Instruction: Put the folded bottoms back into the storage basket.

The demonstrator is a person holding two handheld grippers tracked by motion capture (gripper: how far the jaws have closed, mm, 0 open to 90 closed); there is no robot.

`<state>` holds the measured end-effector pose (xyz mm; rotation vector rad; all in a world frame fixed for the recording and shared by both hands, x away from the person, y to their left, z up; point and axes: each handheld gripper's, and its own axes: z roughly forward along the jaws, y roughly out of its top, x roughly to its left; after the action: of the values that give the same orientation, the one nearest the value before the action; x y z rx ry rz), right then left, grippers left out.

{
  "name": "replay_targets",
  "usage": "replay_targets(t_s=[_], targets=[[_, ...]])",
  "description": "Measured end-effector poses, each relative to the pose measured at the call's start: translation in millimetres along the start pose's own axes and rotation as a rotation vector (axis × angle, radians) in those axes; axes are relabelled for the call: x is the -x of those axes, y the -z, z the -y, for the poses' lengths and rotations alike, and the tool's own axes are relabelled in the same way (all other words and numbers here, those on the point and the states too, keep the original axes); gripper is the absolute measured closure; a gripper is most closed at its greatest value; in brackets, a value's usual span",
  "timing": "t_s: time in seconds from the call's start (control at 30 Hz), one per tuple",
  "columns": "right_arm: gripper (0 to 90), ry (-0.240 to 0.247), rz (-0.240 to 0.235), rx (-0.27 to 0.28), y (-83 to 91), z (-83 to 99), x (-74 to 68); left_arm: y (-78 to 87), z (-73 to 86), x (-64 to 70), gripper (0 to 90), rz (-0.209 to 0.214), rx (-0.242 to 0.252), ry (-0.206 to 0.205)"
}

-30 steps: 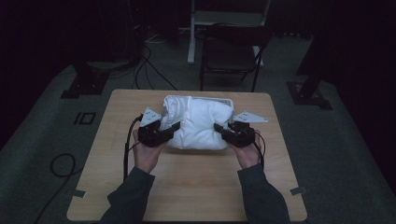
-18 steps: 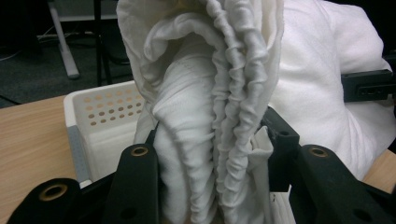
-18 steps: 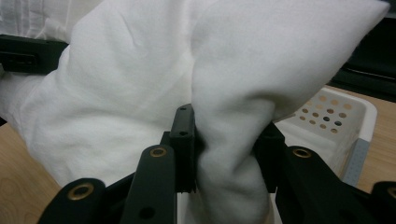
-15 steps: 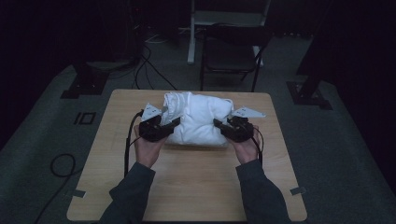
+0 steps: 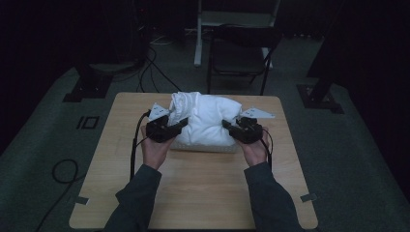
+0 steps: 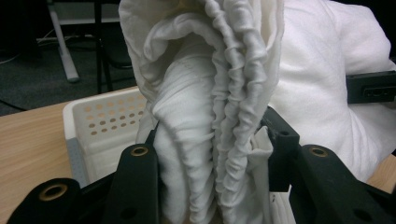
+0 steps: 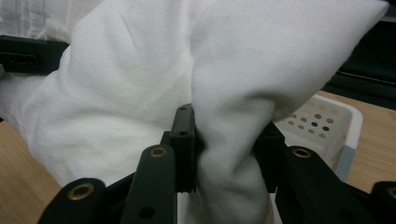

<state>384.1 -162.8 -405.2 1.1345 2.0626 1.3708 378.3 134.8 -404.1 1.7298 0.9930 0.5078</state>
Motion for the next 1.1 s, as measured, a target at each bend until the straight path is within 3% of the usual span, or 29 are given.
replay_targets(t_s=[0.4,1.1], targets=[[68.6,-0.030,0.033,0.004,-9.0,-1.4,7.9,-15.4,-4.5,-2.7,57.9,-0.022,-0.009,0.012],[68.7,-0.031,0.065,-0.003,-26.1,-7.3,13.0,-31.3,-7.3,-14.6,58.0,-0.046,-0.022,0.035]])
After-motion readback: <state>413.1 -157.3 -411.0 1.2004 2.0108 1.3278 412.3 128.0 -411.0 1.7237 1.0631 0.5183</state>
